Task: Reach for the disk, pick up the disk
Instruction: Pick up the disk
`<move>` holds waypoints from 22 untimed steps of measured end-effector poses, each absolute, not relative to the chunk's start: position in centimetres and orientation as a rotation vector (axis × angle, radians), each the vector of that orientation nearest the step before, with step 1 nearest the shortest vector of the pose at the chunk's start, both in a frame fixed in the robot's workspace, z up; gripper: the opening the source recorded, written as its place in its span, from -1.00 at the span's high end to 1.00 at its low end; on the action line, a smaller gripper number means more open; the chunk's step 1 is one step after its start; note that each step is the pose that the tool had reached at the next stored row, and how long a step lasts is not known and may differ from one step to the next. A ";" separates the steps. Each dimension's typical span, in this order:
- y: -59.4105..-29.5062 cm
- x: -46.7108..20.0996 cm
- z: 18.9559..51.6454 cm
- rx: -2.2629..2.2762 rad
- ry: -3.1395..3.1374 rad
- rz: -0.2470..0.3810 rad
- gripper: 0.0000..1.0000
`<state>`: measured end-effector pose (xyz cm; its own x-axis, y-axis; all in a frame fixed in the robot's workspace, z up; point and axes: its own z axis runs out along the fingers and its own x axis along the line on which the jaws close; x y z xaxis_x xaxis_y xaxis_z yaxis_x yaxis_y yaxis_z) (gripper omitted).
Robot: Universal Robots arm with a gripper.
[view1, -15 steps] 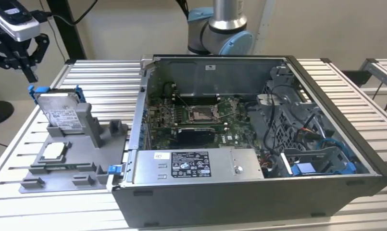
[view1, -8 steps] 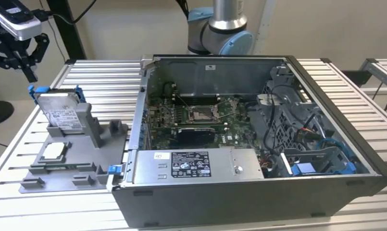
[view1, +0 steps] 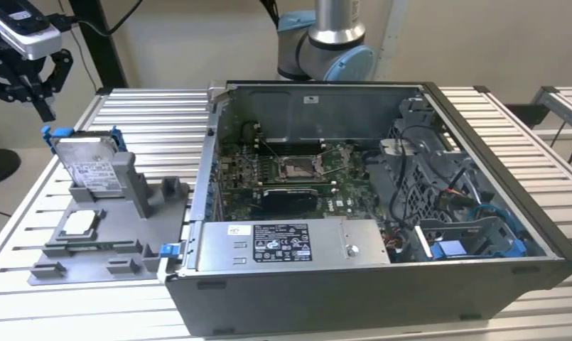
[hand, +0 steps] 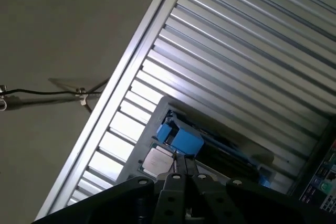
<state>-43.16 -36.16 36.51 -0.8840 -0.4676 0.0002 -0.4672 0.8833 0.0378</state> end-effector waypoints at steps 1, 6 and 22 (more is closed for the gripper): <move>-36.2 -43.2 36.5 0.760 -3.038 -0.057 1.00; -36.2 -43.2 36.5 0.808 -3.025 -0.057 1.00; -36.2 -43.2 36.5 1.148 -2.908 -0.053 1.00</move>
